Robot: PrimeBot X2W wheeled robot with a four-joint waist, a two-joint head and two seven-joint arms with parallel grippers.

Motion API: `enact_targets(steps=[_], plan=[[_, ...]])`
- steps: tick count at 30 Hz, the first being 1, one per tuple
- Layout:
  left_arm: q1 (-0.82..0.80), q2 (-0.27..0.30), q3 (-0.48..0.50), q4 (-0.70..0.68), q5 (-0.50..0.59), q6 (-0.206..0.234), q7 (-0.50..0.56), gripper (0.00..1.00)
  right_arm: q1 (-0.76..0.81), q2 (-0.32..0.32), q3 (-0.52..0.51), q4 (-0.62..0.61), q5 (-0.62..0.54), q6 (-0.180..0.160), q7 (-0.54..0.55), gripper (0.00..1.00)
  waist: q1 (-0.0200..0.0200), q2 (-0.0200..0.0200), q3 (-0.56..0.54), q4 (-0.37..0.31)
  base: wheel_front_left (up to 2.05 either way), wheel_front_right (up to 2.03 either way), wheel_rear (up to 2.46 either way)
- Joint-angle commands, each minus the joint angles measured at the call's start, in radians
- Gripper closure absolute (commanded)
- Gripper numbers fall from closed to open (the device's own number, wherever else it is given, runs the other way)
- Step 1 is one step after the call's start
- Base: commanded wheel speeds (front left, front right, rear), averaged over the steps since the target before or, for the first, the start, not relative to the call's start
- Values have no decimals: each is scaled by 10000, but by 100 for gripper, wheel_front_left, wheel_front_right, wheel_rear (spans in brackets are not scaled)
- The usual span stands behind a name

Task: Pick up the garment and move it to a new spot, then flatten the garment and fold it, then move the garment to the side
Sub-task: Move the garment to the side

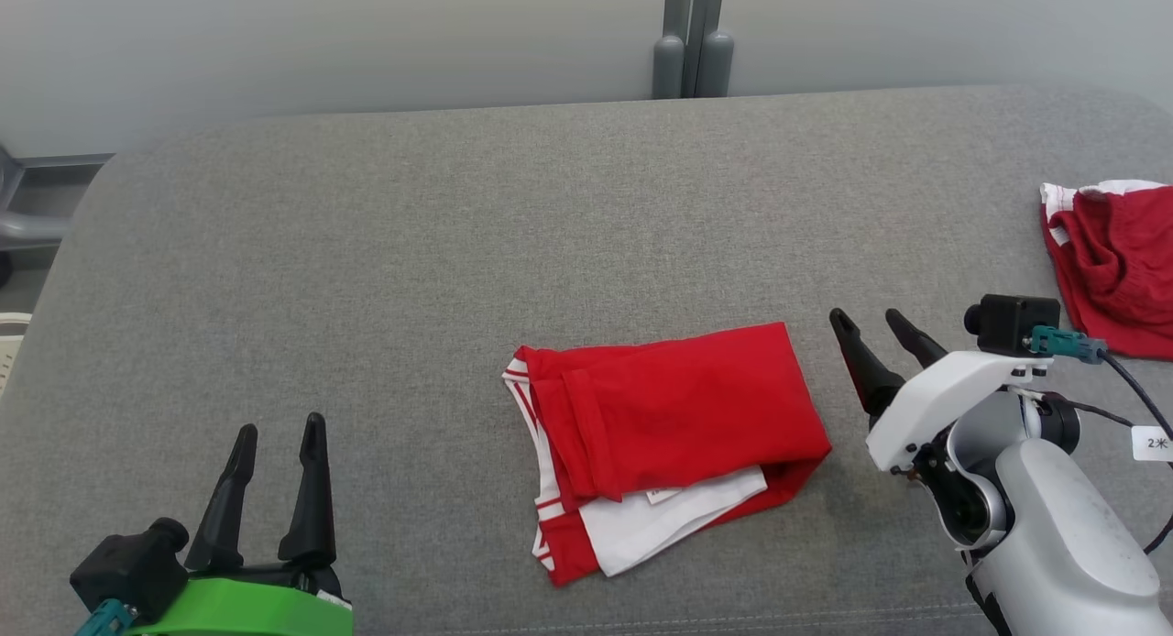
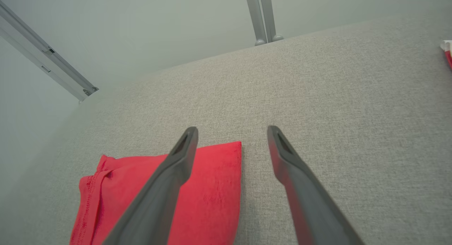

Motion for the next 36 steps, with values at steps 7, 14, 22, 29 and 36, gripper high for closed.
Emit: enact_targets(steps=[7, 14, 22, 29, 36], plan=[[-69, 104, -7, -93, 86, 53, 30, 0, 216, 32, -355, 6, -217, -1, 919, 0, 0, 0, 242, 76, 0, 0, 0], [-283, 11, -47, -16, 81, 4, 37, 0, -188, -176, -142, 406, 167, -1, 2113, 0, 0, 0, 483, 401, 0, 0, 0], [-362, -134, 2, 145, 116, -99, 1, 0, -450, -484, 121, 844, 992, -1, 3550, 0, 0, 0, 689, 850, 0, 0, 0], [-365, -247, 62, 235, 171, -185, -24, 0, -393, -571, 363, 1158, 1462, 0, 4214, 0, 0, 0, 713, 1041, 0, 0, 0], [-329, -317, 114, 273, 213, -237, -36, 0, -660, -583, 605, 1598, 1346, -1, 3872, 64, 0, 0, 729, 1030, 0, 0, 0]])
